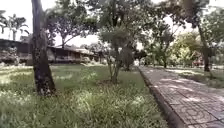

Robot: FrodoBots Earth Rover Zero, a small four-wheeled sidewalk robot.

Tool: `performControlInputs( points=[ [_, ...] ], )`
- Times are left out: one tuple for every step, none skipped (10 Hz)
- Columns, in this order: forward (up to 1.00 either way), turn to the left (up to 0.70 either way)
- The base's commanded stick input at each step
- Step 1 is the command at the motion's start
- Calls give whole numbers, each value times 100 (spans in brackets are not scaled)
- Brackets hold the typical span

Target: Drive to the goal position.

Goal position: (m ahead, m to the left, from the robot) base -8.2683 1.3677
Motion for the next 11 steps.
performControlInputs(
  points=[
    [70, 27],
    [70, 27],
    [70, 27],
    [70, 27],
    [70, 27],
    [70, 27],
    [70, 27],
    [70, 27],
    [70, 27],
    [70, 27],
    [70, 27]
  ],
)
